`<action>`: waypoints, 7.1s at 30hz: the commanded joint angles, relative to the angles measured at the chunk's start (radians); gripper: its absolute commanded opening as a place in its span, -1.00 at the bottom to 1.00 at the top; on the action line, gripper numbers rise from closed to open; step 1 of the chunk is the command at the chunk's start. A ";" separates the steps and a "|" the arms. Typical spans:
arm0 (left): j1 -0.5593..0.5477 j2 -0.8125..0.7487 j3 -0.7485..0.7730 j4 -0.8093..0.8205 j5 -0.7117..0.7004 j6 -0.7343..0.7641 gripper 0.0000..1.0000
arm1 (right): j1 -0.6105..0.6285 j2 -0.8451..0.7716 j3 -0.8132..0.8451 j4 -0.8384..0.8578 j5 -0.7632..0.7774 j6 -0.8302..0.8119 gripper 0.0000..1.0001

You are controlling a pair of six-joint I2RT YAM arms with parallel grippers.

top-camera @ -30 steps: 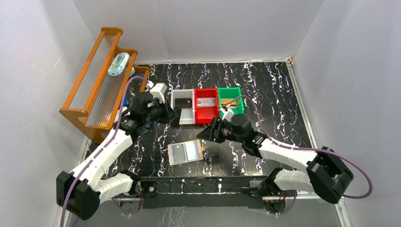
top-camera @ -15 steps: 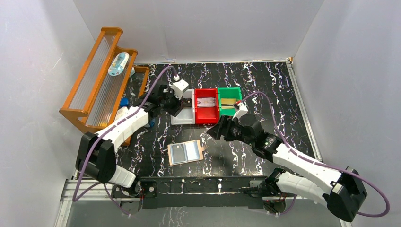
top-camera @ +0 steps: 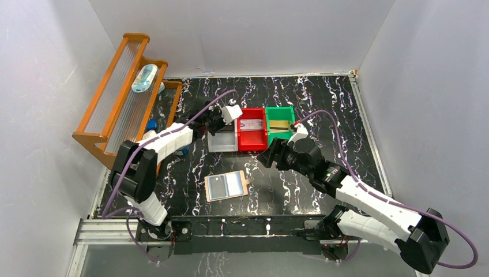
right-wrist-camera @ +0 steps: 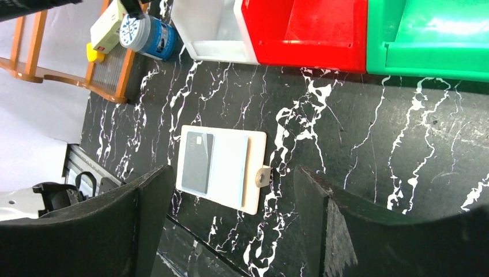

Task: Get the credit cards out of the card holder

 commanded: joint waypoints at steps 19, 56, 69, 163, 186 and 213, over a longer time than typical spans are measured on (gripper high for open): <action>-0.003 0.177 0.036 0.185 -0.073 0.290 -1.00 | -0.005 -0.009 0.051 -0.007 0.041 0.001 0.73; -0.003 0.226 -0.015 0.211 -0.009 0.328 -0.28 | -0.006 0.019 0.045 -0.025 0.049 -0.005 0.82; -0.003 0.217 -0.032 0.226 -0.038 0.277 -0.04 | -0.008 0.016 0.044 -0.030 0.044 -0.003 0.82; 0.009 -1.195 -0.438 -0.621 -0.891 -1.325 0.97 | 0.477 1.118 0.931 -0.503 0.290 0.017 0.60; 0.010 -1.174 -0.438 -0.620 -0.868 -1.320 0.97 | 0.476 1.151 0.896 -0.487 0.249 0.027 0.15; 0.010 -1.089 -0.485 -0.559 -0.432 -1.412 0.93 | 0.272 0.910 0.424 0.063 -0.178 0.056 0.11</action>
